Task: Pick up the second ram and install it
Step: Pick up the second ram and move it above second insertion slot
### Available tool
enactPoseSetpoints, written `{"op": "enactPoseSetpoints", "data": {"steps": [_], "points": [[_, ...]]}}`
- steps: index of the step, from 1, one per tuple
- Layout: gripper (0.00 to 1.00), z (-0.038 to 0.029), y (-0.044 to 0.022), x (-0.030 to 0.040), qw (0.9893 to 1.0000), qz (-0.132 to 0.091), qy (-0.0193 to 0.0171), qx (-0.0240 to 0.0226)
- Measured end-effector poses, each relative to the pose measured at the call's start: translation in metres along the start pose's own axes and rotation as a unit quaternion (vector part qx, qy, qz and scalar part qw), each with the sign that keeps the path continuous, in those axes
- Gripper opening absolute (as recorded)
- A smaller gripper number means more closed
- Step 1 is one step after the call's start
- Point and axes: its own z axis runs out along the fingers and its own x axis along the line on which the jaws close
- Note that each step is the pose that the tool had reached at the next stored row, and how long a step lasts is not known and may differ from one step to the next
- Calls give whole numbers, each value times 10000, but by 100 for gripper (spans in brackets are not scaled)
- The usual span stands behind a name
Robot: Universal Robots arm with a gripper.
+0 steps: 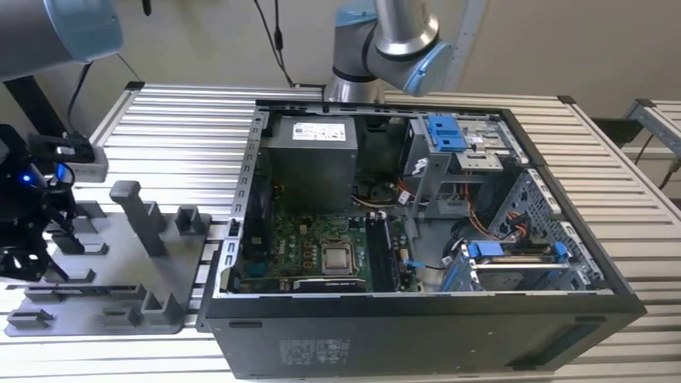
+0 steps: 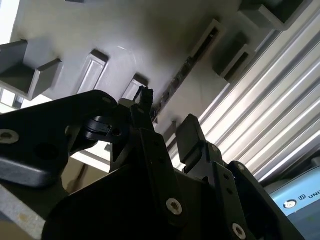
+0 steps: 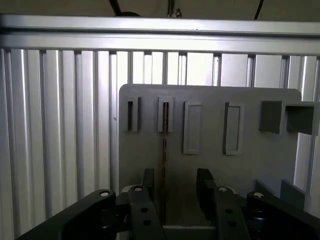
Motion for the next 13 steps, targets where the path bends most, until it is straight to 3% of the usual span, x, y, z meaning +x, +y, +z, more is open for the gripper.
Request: {"op": "enactPoseSetpoints", "data": {"steps": [6, 13], "points": [[48, 62, 0, 8, 10000, -15, 0, 65], [48, 121, 1, 24, 10000, -35, 0, 70]]}}
